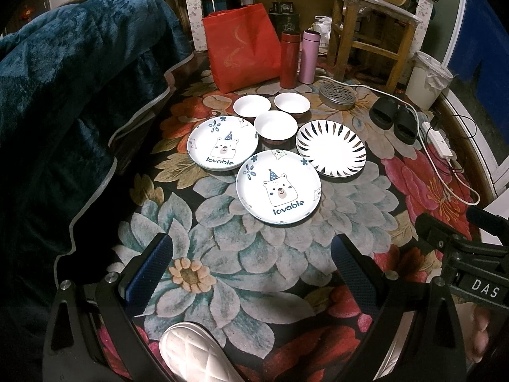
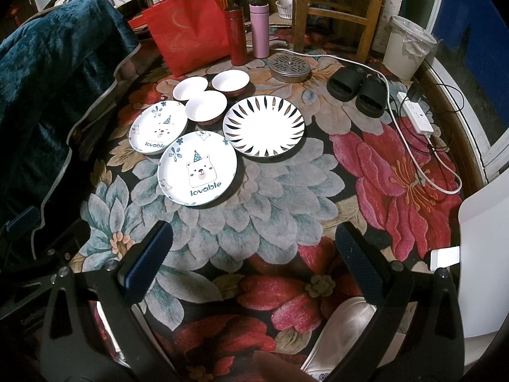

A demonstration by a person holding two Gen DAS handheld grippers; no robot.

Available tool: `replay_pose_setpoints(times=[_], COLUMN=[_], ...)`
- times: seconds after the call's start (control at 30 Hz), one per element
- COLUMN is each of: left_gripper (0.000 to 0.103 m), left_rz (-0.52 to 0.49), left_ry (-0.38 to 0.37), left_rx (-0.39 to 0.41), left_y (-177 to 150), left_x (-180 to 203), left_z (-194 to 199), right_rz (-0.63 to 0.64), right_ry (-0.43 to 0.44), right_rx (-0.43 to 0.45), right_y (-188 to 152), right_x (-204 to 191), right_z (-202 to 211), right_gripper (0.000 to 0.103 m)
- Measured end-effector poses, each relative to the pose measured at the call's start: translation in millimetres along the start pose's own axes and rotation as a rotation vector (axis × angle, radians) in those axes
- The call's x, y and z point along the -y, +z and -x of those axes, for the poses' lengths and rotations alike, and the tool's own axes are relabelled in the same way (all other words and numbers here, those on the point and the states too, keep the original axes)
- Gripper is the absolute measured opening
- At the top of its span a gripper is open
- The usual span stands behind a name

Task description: Organize plates and bowls

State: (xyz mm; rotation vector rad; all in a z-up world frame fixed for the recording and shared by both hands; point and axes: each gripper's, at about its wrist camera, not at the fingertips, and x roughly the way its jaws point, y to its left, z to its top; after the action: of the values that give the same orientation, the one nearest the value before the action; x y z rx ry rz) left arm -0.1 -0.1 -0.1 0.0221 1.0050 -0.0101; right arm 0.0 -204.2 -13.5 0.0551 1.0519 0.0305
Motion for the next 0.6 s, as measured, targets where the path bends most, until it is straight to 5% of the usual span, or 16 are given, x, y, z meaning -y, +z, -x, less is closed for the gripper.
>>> replay_pose_setpoints(times=[0.6], left_gripper=[0.100], left_rz=[0.025], left_ry=[0.046], left_rx=[-0.036], left_y=[-4], left_x=[-14], left_z=[-16], right_rz=[-0.002], right_ry=[0.008], right_rx=[-0.049], right_y=[-1], right_x=[4], right_z=[-13], right_gripper=[0.103])
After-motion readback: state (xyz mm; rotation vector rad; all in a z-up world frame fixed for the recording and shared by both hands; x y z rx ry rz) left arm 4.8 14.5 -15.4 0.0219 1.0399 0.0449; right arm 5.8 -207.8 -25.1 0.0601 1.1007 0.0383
